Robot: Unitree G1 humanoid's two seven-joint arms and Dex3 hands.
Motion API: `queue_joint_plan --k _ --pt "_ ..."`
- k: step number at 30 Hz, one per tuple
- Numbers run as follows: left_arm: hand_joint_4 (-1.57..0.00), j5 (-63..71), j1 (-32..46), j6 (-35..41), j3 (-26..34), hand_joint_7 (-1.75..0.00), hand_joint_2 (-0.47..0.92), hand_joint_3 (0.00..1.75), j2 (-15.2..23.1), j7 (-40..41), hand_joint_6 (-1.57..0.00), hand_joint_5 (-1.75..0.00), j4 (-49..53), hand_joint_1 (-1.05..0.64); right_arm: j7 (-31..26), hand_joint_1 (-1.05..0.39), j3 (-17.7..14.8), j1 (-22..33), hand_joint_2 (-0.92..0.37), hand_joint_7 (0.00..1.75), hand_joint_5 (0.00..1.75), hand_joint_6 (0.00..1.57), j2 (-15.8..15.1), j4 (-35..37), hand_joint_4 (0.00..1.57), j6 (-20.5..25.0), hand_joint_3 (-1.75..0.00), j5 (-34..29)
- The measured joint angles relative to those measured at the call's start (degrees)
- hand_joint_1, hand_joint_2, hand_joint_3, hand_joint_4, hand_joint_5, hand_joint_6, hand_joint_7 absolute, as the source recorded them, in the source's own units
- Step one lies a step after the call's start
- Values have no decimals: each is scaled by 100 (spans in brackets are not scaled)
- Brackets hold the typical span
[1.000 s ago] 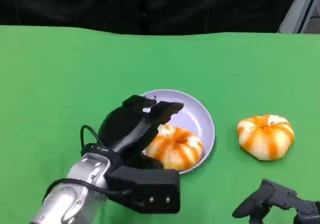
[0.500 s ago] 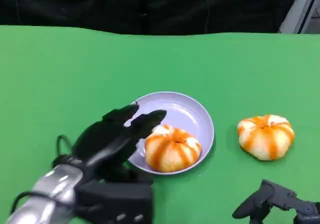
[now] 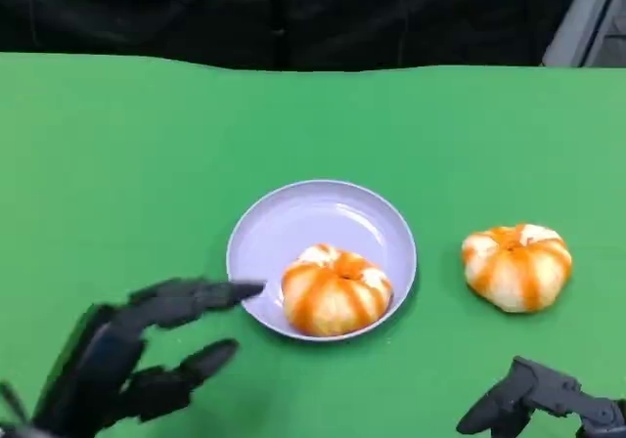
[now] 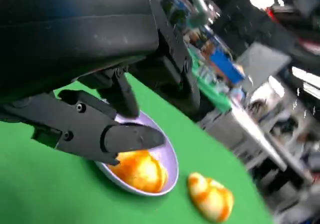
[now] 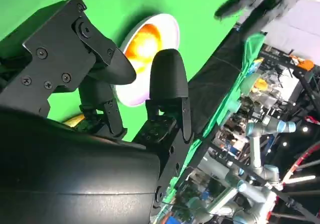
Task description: Grasp the bread from the table and place it into the plate.
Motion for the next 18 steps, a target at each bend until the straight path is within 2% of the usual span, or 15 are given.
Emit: queue_joint_plan --k 5,9,14,18 --pt "-90 -439 584 -168 129 -132 37 143 -162 -141 -92 -162 -136 13 48 -3 -27 36 -31 126 155 81 -33 -36 76 -1 -143 20" --pt "-86 -571 1060 -102 206 -151 36 146 -355 -178 -88 -172 -598 16 77 -4 -78 69 -32 126 155 80 -60 -78 76 -11 -141 80" --pt "-84 -759 1599 -26 211 -157 36 143 -677 -193 -83 -175 -936 14 126 -3 -122 121 -34 126 156 79 -108 -96 74 -19 -139 113" --pt "-84 -748 1606 -26 253 -157 37 141 -790 -202 -82 -175 -953 13 191 -2 -122 117 -34 126 157 79 -142 -99 74 -26 -139 156"
